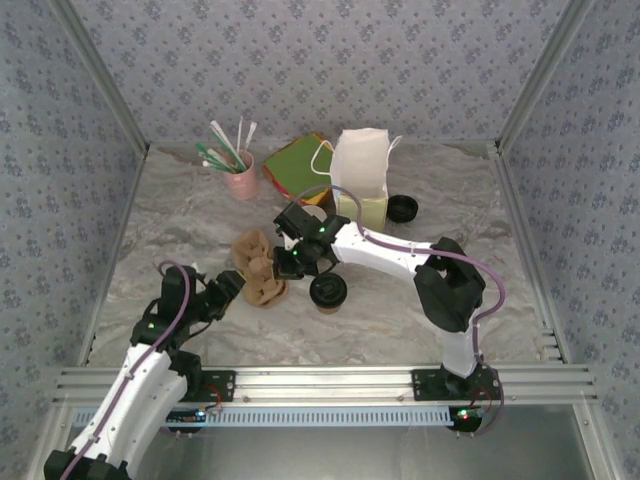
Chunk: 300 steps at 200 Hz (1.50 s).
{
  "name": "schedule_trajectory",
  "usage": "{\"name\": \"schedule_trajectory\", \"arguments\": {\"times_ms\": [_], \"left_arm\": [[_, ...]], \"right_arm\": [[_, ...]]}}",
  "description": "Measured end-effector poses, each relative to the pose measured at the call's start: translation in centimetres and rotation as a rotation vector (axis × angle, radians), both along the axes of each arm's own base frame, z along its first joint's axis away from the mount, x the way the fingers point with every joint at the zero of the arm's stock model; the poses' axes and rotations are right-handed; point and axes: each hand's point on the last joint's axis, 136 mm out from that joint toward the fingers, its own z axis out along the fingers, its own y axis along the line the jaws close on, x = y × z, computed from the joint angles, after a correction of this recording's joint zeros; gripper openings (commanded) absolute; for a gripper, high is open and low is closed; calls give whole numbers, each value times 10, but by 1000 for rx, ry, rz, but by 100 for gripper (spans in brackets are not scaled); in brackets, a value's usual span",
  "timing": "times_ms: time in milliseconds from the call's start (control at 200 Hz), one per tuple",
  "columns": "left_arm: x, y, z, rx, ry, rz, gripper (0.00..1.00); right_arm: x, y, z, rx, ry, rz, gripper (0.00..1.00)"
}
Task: Pack the takeout coffee
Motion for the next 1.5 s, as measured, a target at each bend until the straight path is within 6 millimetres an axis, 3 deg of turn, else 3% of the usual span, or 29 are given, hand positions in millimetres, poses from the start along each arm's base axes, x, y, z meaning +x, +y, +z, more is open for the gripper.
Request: {"name": "schedule_trajectory", "arguments": {"times_ms": [180, 390, 760, 1159, 1499], "left_arm": [[3, -2, -8, 30, 38, -26, 62], [16, -11, -5, 25, 32, -73, 60], [22, -13, -4, 29, 15, -83, 60], [18, -7, -25, 73, 94, -73, 56], [19, -15, -15, 6, 26, -92, 48]], "right_arm": [[1, 2, 1, 8, -6, 1, 5], [0, 3, 2, 10, -6, 2, 5], [-4, 5, 2, 11, -7, 10, 5], [-5, 6, 1, 10, -7, 13, 6], [-5, 6, 1, 8, -7, 10, 6]]}}
